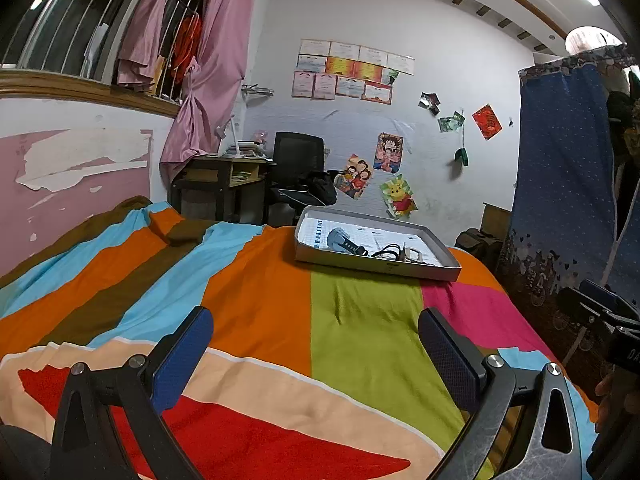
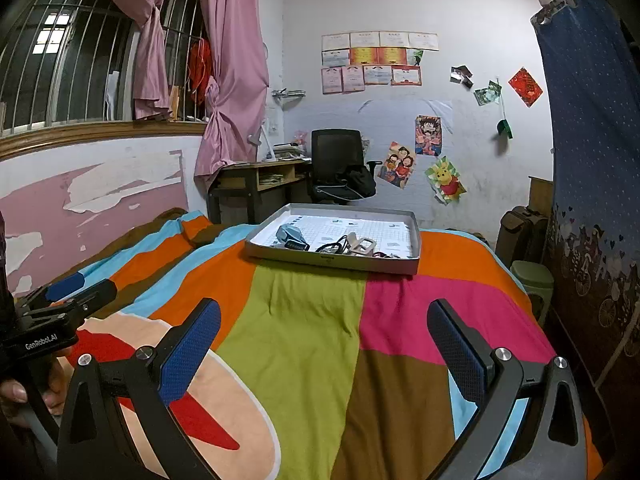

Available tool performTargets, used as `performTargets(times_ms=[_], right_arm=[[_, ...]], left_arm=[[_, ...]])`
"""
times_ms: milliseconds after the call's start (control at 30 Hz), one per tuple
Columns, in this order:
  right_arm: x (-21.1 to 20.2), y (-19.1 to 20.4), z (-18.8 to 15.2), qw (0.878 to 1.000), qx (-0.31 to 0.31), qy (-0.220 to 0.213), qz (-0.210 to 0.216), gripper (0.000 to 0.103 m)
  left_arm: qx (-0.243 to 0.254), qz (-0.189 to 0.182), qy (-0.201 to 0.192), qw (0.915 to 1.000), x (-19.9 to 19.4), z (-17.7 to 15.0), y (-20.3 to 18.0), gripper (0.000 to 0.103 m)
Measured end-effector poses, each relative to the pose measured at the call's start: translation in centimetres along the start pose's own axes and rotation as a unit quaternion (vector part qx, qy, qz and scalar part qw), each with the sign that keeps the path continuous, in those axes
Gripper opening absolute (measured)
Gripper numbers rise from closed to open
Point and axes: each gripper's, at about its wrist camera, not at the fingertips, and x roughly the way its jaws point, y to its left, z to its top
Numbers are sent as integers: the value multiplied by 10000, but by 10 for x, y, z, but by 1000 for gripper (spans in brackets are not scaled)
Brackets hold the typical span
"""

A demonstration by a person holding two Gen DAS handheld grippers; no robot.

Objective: Organize jewelry

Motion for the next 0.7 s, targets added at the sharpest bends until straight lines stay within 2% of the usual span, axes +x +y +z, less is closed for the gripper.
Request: performTargets(times_ms=[700], right_arm=[[0,1,0,10000,-5,11,1,101]], left_arm=[[5,0,1,10000,0,0,0,103]])
